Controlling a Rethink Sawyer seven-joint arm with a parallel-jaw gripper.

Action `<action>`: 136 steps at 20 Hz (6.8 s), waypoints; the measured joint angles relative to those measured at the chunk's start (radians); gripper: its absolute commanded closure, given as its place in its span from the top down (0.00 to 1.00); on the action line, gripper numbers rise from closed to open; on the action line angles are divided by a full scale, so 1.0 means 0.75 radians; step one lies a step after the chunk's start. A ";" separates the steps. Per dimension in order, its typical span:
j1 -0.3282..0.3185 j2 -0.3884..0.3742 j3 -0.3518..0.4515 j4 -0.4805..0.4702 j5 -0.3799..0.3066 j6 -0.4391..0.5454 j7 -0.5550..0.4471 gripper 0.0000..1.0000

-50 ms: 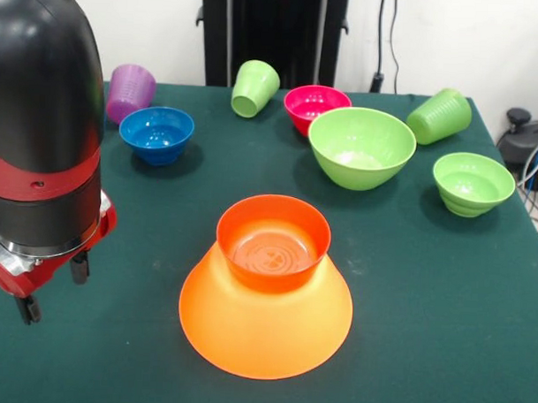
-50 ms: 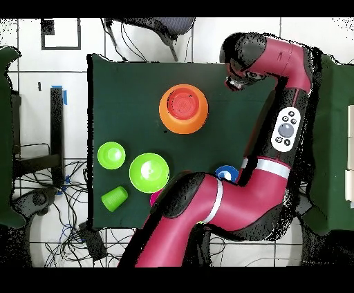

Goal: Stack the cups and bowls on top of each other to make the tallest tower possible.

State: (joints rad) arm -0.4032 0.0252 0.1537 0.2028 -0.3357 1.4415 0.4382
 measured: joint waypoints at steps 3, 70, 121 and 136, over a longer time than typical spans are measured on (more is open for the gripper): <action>0.000 0.000 0.000 0.000 0.000 0.000 0.000 1.00; -0.304 -0.794 -0.002 1.676 0.107 -0.875 -0.275 1.00; -0.210 -0.635 -0.055 1.823 -0.165 -1.005 -0.275 1.00; -0.184 -0.578 -0.127 1.749 -0.166 -1.005 -0.275 1.00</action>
State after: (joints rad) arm -0.5412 -0.4085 0.0584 1.5149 -0.4603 0.6877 0.2316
